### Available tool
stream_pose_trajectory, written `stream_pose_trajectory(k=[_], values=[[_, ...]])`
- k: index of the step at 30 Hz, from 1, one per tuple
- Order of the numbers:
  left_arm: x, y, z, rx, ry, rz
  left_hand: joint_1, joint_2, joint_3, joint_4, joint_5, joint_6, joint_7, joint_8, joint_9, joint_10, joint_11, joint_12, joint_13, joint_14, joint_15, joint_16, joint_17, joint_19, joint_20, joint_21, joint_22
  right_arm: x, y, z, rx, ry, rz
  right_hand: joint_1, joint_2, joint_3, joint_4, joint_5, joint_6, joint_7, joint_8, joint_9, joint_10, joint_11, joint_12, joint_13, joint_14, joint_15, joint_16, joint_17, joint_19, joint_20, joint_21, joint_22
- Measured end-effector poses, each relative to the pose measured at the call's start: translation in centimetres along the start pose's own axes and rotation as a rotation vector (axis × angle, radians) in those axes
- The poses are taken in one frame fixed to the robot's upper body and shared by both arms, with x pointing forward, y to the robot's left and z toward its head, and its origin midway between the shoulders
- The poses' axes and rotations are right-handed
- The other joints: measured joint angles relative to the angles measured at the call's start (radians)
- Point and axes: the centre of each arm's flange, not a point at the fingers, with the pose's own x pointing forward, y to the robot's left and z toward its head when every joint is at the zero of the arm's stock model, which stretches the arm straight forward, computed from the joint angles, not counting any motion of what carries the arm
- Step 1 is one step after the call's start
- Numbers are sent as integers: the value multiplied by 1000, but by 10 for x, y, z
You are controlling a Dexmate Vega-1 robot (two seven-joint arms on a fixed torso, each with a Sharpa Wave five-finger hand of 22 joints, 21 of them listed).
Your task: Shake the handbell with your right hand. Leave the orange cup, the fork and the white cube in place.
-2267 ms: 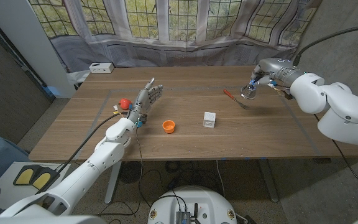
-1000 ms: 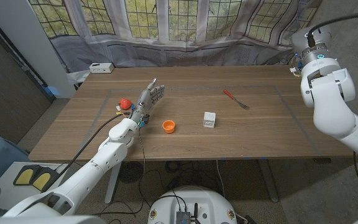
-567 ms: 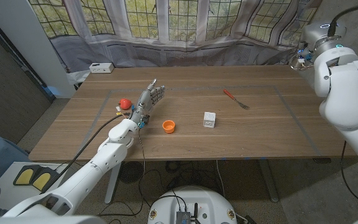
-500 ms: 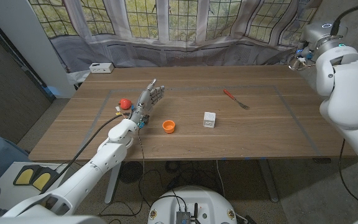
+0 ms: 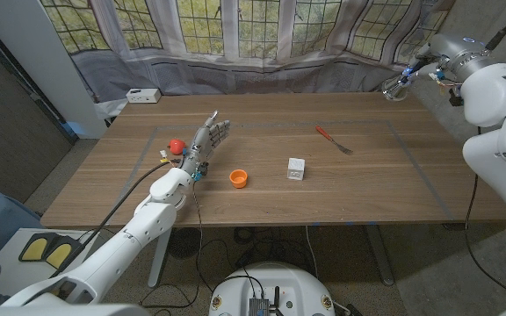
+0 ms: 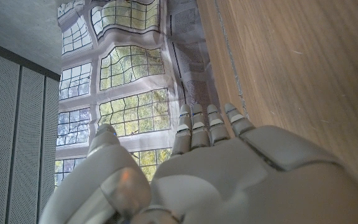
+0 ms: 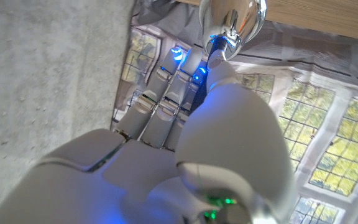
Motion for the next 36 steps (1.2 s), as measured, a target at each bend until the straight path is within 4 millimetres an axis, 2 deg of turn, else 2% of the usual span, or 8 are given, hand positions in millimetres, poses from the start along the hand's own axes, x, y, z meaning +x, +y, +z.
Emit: stream_pose_trajectory(k=[5, 12, 18, 19, 20, 27, 36], values=[[-1, 1, 1, 1, -2, 2, 0, 0, 0, 0, 0, 0, 0, 0, 0, 0, 0, 0, 0, 0, 0, 0, 0, 0, 0, 0, 0, 5, 12, -3, 97, -68, 30, 0, 0, 0, 0, -1, -7, 7, 0, 3, -4, 5, 6, 0, 0, 0, 4, 2, 0, 0, 0, 0], [-2, 1, 3, 4, -5, 2, 0, 0, 4, -4, 0, 5, 5, 0, 0, 0, 0, 0, 0, 0, 0, 0, 0, 0, 0, 0, 0, 4, 22, 10, 235, -198, 51, 5, -1, -1, -1, -2, -1, 12, 0, 8, -4, 5, 7, 0, 0, 0, 4, 5, 0, 0, 4, 0], [-2, 2, 3, 4, -4, 4, 0, 0, 4, -4, 0, 5, 5, 0, 0, 0, 0, 0, 0, 0, 0, 0, 0, 0, 0, 0, 0, -1, 28, 22, 154, -235, 92, 6, 1, 3, 3, -9, -1, 12, 0, 8, -4, 5, 7, 0, 0, 0, 4, 7, 0, 0, 4, 0], [-2, 3, 5, 7, -6, 5, 0, 0, 4, -4, 0, 5, 5, 0, 0, 0, 0, 0, 0, 0, 0, 0, 0, 0, 0, 0, 0, -3, 31, 32, 332, -291, 96, 6, 1, 3, 3, -9, -1, 12, 0, 8, -4, 5, 7, 0, 0, 0, 6, 9, 0, 0, 8, 0], [-2, 4, 5, 8, -7, 6, 0, 0, 4, -4, 0, 5, 5, 0, 0, 0, 0, 0, 0, 0, 0, 0, 0, 0, 0, 0, 0, -4, 33, 36, 351, -300, 105, 6, 1, 3, 3, -10, -1, 12, 0, 7, -4, 5, 7, 0, 0, 0, 6, 10, 2, 2, 8, 0], [-2, 5, 6, 11, -7, 11, 0, 0, 4, -4, 0, 5, 5, 0, 0, 0, 0, 0, 0, 0, 0, 0, 0, 0, 0, 0, 0, -9, 43, 54, 349, -333, 149, 6, 1, 3, 3, -10, -1, 12, 0, 5, -6, 7, 6, 0, 0, 0, 6, 10, 2, 2, 8, 0], [-3, 8, 8, 16, -10, 16, 0, 0, 4, -4, 0, 5, 5, 0, 0, 0, 0, 0, 0, 0, 0, 0, 0, 0, 0, 0, 0, -8, 50, 65, 349, -318, 166, 6, 1, 3, 3, -13, -1, 12, 0, 5, -6, 7, 5, 0, 0, 0, 6, 10, 2, 2, 7, 0]])
